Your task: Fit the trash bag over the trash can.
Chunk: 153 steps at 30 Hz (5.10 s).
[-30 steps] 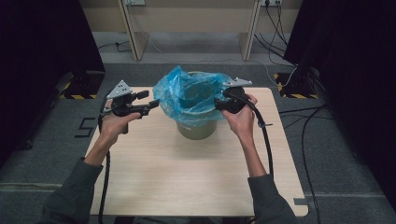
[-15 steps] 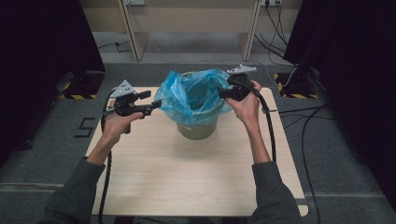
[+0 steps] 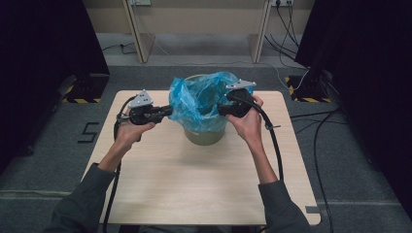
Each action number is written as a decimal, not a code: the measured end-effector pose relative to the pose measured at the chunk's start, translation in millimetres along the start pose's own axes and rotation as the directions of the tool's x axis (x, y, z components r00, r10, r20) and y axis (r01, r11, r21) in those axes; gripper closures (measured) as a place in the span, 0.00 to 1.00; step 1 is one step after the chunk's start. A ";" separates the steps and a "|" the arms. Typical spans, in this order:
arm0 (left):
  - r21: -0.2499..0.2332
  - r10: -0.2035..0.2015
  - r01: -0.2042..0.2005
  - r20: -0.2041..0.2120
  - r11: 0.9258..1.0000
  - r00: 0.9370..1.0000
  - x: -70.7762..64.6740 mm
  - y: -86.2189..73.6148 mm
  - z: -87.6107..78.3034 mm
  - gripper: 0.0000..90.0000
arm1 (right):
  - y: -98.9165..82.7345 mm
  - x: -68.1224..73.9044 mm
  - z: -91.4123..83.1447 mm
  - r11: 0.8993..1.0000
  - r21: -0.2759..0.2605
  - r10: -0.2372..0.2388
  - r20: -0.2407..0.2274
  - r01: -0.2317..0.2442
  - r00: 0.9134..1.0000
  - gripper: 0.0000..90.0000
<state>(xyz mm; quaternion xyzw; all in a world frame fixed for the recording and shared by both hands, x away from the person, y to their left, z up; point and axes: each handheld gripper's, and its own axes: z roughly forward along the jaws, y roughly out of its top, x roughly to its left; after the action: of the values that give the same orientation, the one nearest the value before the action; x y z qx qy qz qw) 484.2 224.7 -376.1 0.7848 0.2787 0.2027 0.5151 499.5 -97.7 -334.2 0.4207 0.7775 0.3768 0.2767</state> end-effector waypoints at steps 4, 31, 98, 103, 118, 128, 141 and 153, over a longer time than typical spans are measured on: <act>0.055 -0.001 0.000 0.012 0.998 1.000 -0.4 -15.7 10.5 0.95 | -4.1 -4.7 -1.3 1.000 0.000 0.016 0.007 -0.016 1.000 0.36; 0.018 0.060 -0.061 0.028 0.998 0.998 -18.7 23.0 -1.3 0.96 | -7.0 -4.7 -3.2 1.000 -0.006 0.016 -0.012 -0.016 1.000 0.37; -0.065 0.014 -0.020 -0.089 0.998 0.996 -5.8 51.1 -32.3 0.37 | -8.8 3.0 -14.6 0.999 0.009 0.039 0.012 -0.039 0.999 0.42; -0.058 -0.005 0.000 -0.088 0.998 0.996 -1.0 51.0 -27.8 0.37 | -7.3 -13.8 -4.6 0.997 0.013 0.072 -0.019 -0.072 0.997 0.49; 0.034 -0.028 0.031 -0.081 0.999 0.996 -0.7 66.5 9.6 0.34 | 1.2 -37.3 23.5 0.998 0.017 0.066 0.004 -0.066 0.998 0.50; 0.083 -0.026 0.036 -0.119 0.996 0.993 38.8 33.9 18.4 0.95 | -2.9 -36.8 15.2 0.998 -0.002 0.067 -0.004 -0.067 0.998 0.49; 0.158 -0.017 0.037 -0.128 0.987 0.992 41.1 -19.3 43.3 0.96 | -4.3 -29.4 13.0 0.999 0.001 0.051 0.001 -0.051 0.999 0.44; 0.050 -0.028 0.036 -0.159 0.998 0.987 39.5 8.4 -1.1 0.67 | -0.4 9.2 -24.7 0.999 -0.049 0.012 -0.008 -0.012 1.000 0.44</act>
<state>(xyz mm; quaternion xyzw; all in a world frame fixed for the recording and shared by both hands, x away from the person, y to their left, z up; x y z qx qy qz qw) 515.6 248.3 -366.7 0.7749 0.3366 0.2489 0.4736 476.4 -98.6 -321.7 0.4171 0.7664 0.3990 0.2818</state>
